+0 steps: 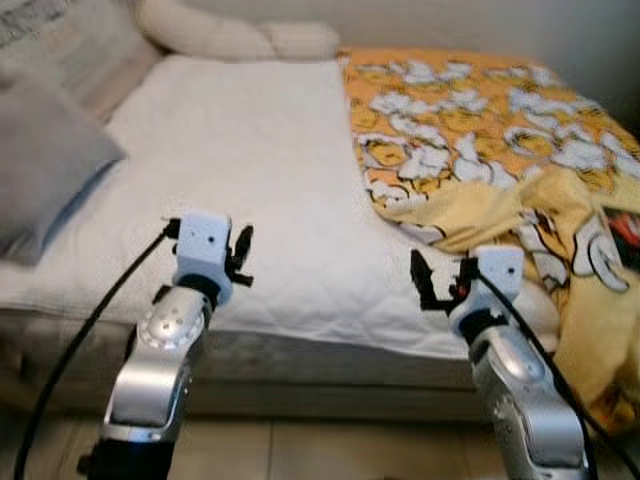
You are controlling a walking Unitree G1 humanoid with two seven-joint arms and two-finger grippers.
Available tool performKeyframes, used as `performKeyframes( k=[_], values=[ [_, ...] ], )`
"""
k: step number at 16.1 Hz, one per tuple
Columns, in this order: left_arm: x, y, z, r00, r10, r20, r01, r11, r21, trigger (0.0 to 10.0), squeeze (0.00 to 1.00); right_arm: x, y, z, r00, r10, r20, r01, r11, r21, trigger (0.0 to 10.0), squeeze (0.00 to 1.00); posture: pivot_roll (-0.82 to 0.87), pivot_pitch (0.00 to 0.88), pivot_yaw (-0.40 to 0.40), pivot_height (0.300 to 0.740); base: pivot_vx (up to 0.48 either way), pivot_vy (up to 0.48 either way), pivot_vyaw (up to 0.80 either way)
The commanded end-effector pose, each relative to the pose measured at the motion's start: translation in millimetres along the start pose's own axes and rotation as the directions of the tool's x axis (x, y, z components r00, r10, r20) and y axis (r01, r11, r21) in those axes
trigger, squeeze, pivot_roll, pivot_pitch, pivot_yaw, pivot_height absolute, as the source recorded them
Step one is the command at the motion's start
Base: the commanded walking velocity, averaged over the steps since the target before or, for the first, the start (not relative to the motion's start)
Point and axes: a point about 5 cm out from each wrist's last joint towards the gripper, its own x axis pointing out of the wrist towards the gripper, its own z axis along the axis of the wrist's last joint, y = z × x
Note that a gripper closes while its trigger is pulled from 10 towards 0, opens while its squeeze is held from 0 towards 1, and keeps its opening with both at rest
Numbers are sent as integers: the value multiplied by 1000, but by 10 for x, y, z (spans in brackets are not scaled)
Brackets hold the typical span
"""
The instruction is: Clean up the room
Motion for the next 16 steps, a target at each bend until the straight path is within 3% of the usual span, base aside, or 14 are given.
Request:
performKeyframes(
  k=[1,8,16],
  values=[
    [-24,-42,-5,1000,-10,0,10,1000,1,10000,0,-14,-106,-19,999,-42,-9,42,999,-8,10000,0,-89,0,-10,740,0,-469,531],
    [-54,-72,-35,1000,-6,-5,6,1000,1,10000,0,-9,-192,-46,997,-77,-23,77,997,-32,10000,0,-85,0,-24,740,0,-469,514],
    [-42,-88,-29,1000,-10,-1,10,1000,4,10000,0,-51,-212,-157,994,-94,-54,91,994,-53,10000,0,-88,0,-24,740,0,-467,0]
  ],
)
